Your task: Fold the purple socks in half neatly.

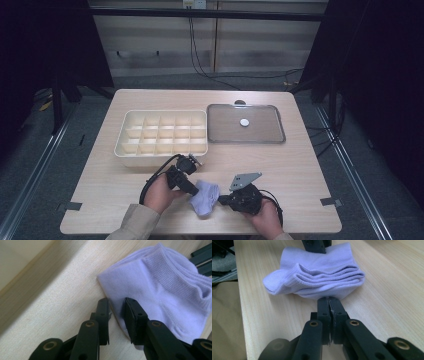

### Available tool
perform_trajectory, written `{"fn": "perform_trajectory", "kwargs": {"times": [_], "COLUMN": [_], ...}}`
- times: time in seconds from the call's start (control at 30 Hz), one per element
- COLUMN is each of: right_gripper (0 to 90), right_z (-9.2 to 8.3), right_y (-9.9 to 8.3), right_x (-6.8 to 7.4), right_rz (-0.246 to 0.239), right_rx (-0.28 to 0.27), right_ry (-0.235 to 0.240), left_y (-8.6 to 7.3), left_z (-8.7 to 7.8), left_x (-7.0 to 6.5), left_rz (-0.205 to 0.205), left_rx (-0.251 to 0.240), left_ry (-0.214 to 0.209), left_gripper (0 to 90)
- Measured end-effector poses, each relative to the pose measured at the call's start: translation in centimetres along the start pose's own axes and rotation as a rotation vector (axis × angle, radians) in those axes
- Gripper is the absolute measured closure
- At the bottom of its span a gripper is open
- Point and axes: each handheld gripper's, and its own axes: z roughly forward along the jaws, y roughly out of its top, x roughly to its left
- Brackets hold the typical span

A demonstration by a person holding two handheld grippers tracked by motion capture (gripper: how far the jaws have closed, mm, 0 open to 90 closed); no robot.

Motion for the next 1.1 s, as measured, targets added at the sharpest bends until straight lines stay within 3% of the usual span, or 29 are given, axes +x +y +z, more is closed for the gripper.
{"fn": "perform_trajectory", "kwargs": {"times": [0.27, 0.47, 0.53, 0.8, 0.93, 1.03, 1.1], "right_gripper": [87.6, 87.5, 87.5, 87.6, 87.7, 87.7, 87.6], "right_z": [0.0, 0.0, 0.0, 0.0, 0.0, 0.0, 0.0], "right_y": [0.0, 0.0, 0.0, 0.0, 0.0, 0.0, 0.0], "right_x": [-0.1, -0.1, -0.1, -0.1, -0.1, -0.1, 0.0], "right_rz": [-0.001, 0.000, 0.000, 0.000, 0.002, 0.003, 0.004], "right_rx": [-0.005, -0.004, -0.004, -0.004, -0.005, -0.005, -0.006], "right_ry": [0.004, 0.003, 0.004, 0.004, 0.003, 0.003, 0.001], "left_y": [0.6, 0.5, 0.3, 0.0, -0.8, -1.2, -1.3], "left_z": [-1.4, 0.1, 0.4, -1.4, -0.9, -0.3, -0.7], "left_x": [-1.1, -1.5, -1.4, -1.9, -2.1, -1.9, -2.0], "left_rz": [0.046, 0.076, 0.054, 0.077, 0.085, 0.066, 0.068], "left_rx": [-0.052, -0.003, -0.019, -0.030, 0.008, -0.001, -0.014], "left_ry": [-0.015, -0.028, -0.034, -0.047, -0.044, -0.042, -0.047], "left_gripper": [78.5, 80.7, 81.3, 80.5, 80.9, 80.9, 79.9]}}
